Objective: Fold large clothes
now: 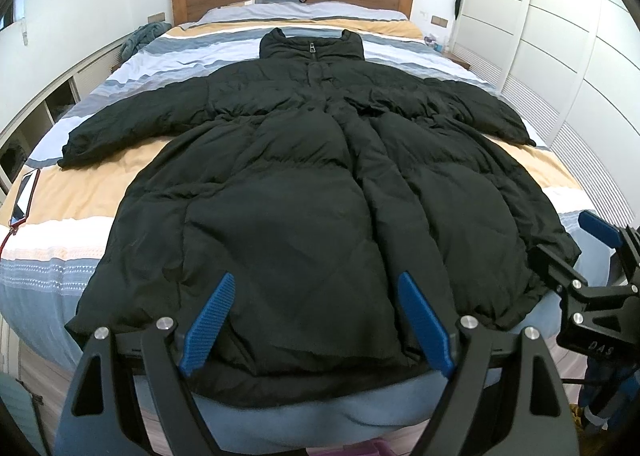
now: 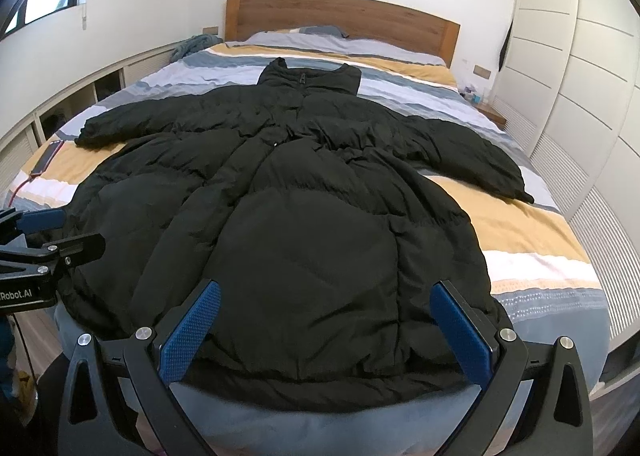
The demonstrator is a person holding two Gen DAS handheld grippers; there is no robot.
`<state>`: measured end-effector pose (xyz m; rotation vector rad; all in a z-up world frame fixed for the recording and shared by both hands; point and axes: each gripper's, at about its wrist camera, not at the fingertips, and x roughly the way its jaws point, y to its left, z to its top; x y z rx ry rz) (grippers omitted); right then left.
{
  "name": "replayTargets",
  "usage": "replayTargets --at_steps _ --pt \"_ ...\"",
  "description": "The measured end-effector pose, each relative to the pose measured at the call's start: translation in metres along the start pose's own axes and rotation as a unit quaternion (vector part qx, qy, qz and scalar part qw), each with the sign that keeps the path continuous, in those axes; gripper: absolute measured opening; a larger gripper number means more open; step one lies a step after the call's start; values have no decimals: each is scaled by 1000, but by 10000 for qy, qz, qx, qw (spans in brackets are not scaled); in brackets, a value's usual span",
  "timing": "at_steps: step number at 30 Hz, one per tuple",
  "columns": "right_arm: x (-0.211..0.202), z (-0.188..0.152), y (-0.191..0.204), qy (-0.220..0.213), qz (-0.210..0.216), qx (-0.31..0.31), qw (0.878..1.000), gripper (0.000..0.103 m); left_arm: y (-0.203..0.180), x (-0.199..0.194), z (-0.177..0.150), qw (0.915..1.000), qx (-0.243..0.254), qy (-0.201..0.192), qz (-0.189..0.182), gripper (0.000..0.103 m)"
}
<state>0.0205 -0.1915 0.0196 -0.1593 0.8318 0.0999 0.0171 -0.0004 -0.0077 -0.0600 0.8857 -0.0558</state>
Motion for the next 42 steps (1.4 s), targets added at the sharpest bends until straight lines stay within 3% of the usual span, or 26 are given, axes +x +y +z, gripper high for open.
replayTargets --at_steps 11,17,30,36,42 --pt "11 12 1 27 92 -44 9999 103 11 8 12 9995 -251 -7 -204 84" --pt "21 19 3 82 179 -75 9998 103 17 6 20 9993 -315 -172 116 84" --pt "51 39 10 210 359 -176 9990 103 38 17 43 9987 -420 41 295 84" --pt "67 58 6 196 438 -196 9987 103 45 24 68 9986 -361 144 354 84" --pt "86 98 -29 53 430 112 9990 103 58 9 131 9971 -452 -383 468 84"
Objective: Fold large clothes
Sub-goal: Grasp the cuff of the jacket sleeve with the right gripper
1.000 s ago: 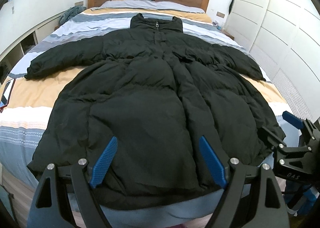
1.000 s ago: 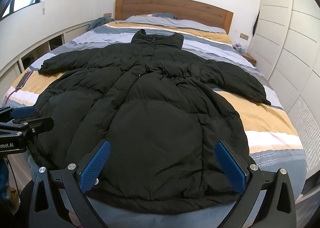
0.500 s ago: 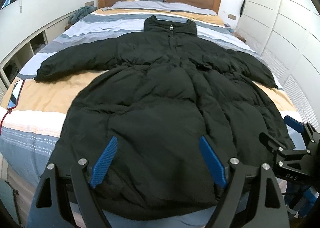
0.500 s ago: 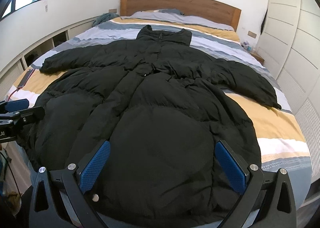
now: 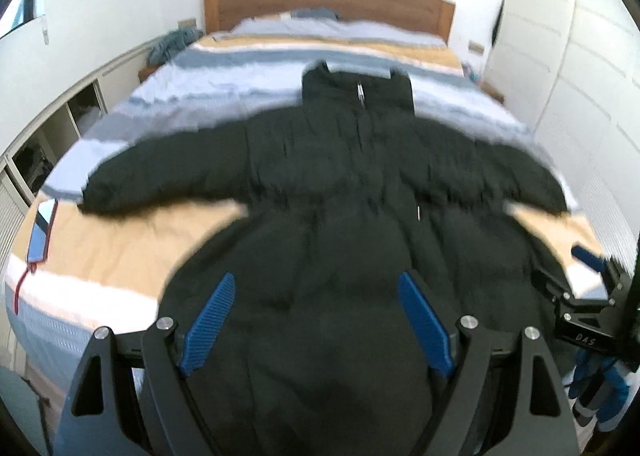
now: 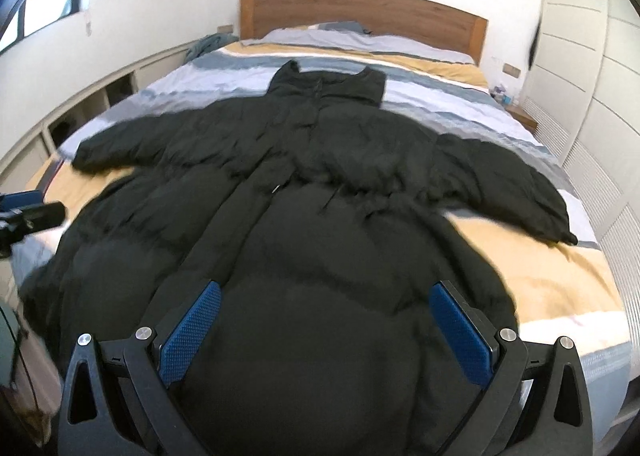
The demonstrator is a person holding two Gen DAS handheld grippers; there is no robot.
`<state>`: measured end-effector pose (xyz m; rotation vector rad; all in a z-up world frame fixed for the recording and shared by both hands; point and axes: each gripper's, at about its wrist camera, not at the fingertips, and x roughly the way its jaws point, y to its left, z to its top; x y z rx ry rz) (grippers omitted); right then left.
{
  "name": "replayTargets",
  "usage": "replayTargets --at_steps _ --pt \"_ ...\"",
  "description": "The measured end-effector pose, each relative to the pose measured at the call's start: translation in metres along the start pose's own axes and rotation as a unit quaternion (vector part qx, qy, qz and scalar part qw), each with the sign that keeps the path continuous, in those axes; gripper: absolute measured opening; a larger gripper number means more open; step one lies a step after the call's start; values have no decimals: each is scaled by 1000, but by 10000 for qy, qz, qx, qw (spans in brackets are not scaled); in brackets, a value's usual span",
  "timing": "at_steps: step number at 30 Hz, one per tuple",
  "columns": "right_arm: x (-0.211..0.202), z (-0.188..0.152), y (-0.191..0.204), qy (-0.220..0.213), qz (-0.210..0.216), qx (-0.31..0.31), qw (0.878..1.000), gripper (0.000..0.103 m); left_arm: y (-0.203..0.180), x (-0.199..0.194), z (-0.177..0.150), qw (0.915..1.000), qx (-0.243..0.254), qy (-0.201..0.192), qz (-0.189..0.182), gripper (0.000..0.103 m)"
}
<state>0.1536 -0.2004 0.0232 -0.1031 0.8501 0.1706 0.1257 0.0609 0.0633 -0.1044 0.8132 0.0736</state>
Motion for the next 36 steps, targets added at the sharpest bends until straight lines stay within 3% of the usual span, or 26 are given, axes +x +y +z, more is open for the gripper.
replayTargets --at_steps 5,11,17,23,32,36 --pt "20 39 -58 -164 -254 586 9978 103 8 -3 53 9985 -117 -474 229 84" --pt "70 55 -158 47 -660 1649 9841 103 21 16 85 9973 -278 -591 340 84" --pt "118 44 -240 349 -853 2435 9655 103 38 44 91 9968 -376 -442 558 84" --pt "159 25 -302 518 -671 3213 9432 103 63 63 89 9941 -669 -310 792 84" --pt "197 0 -359 319 -271 4418 8961 102 75 90 63 9920 -795 136 974 84" --pt "206 -5 -381 157 -162 4727 8810 95 80 95 54 9904 -839 242 1074 84"
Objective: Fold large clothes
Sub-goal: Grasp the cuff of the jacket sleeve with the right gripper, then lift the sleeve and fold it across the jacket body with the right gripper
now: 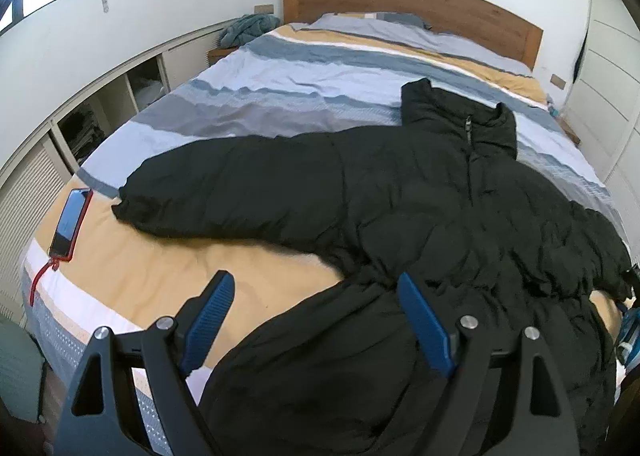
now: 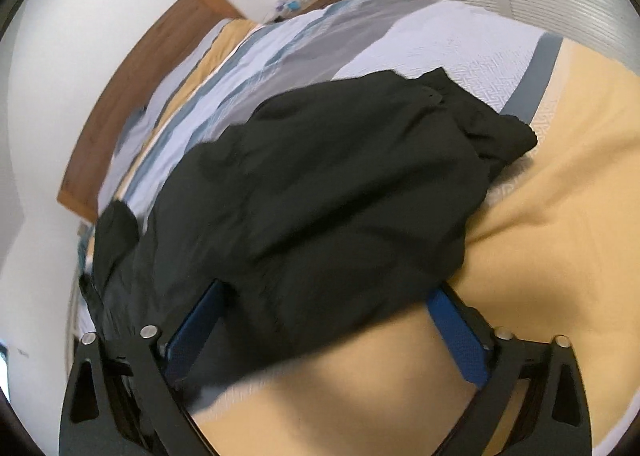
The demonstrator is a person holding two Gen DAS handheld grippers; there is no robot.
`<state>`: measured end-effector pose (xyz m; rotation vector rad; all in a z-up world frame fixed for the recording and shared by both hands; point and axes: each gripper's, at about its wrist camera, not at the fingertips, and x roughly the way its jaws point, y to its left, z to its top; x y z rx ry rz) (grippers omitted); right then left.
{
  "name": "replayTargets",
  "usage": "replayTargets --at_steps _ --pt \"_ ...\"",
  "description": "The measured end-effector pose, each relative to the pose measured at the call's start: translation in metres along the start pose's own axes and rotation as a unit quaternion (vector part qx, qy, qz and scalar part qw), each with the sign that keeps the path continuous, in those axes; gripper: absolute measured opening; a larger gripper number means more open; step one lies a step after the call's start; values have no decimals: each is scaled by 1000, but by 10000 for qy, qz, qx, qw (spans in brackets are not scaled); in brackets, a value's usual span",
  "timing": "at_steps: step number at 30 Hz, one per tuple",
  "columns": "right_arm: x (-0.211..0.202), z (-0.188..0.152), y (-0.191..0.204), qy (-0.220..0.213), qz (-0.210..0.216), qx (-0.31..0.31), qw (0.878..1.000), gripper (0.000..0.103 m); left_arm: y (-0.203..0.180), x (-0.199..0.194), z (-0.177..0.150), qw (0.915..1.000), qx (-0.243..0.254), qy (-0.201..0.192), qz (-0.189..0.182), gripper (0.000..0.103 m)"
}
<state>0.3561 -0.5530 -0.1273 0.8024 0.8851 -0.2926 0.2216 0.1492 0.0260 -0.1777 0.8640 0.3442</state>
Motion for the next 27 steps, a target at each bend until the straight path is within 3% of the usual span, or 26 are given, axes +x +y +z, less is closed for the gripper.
replayTargets --at_steps 3,7,13,15,19,27 --pt "4 9 -8 -64 139 213 9997 93 2 8 -6 9999 -73 123 36 84" --pt "4 16 -19 -200 327 658 9971 82 1 13 -11 9997 -71 223 5 84" --pt "2 26 -19 -255 605 898 9938 25 -1 12 -15 9997 -5 228 -55 84" --pt "-6 24 -8 -301 612 704 9952 16 0 9 -14 9998 -39 200 -89 84" --pt "-22 30 17 -406 706 321 9962 10 7 3 -14 9997 -143 135 -152 84" --pt "-61 21 87 -523 831 -501 9939 8 28 -10 -17 9986 -425 53 -319 84"
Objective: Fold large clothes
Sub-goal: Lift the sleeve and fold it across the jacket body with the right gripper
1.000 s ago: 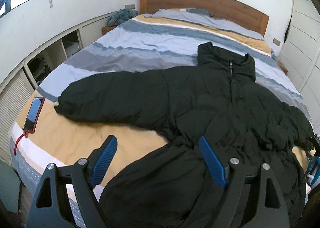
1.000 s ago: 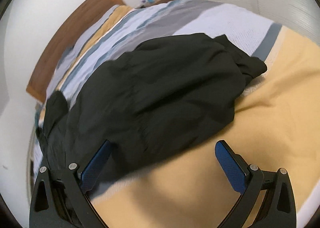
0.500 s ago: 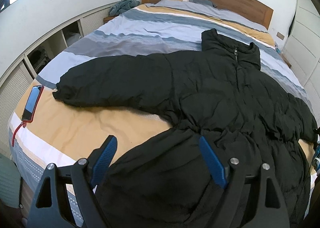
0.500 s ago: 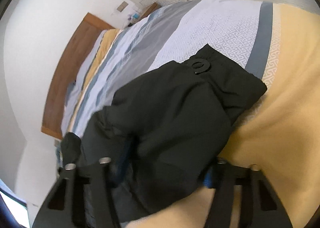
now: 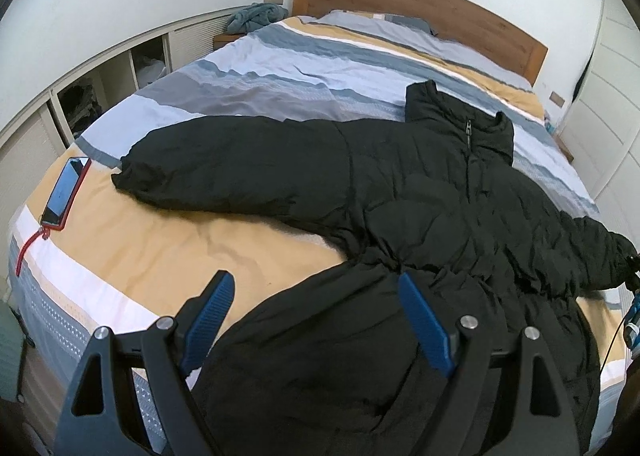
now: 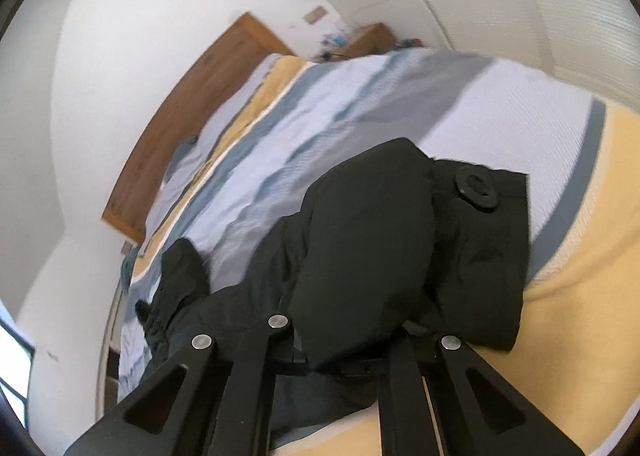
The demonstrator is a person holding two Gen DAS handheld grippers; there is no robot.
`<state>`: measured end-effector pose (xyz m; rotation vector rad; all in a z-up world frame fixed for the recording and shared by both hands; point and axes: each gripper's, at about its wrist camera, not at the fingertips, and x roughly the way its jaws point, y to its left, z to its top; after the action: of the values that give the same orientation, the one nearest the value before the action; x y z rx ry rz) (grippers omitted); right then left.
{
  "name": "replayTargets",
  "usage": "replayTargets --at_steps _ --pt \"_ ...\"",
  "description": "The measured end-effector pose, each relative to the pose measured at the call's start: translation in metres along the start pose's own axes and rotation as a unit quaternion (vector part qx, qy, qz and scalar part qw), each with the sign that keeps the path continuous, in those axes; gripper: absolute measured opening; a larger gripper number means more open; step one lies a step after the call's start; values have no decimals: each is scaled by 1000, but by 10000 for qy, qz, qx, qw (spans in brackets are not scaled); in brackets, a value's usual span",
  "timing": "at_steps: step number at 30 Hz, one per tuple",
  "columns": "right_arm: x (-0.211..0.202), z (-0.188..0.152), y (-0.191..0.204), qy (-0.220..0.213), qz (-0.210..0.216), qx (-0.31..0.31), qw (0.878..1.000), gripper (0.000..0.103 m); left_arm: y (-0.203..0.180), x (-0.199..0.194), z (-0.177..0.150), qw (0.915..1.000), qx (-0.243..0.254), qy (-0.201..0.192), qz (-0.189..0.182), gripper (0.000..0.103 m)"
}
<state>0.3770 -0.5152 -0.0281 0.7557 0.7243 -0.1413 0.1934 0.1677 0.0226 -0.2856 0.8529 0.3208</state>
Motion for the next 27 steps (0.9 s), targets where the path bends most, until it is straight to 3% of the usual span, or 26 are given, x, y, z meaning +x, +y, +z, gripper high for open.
replayTargets --at_steps 7,13,20,27 --pt "-14 -17 93 78 421 -827 9957 8 21 -18 -5 9997 -94 -100 -204 84" --pt "-22 -57 163 300 684 -1416 9871 8 50 -29 -15 9990 -306 -80 -311 84" --pt "-21 -120 199 690 723 -1969 9753 8 73 -40 -27 9990 -310 -77 -304 84" --pt "-6 -198 215 1272 613 -2577 9558 8 89 -45 -41 9990 -349 -13 -284 84"
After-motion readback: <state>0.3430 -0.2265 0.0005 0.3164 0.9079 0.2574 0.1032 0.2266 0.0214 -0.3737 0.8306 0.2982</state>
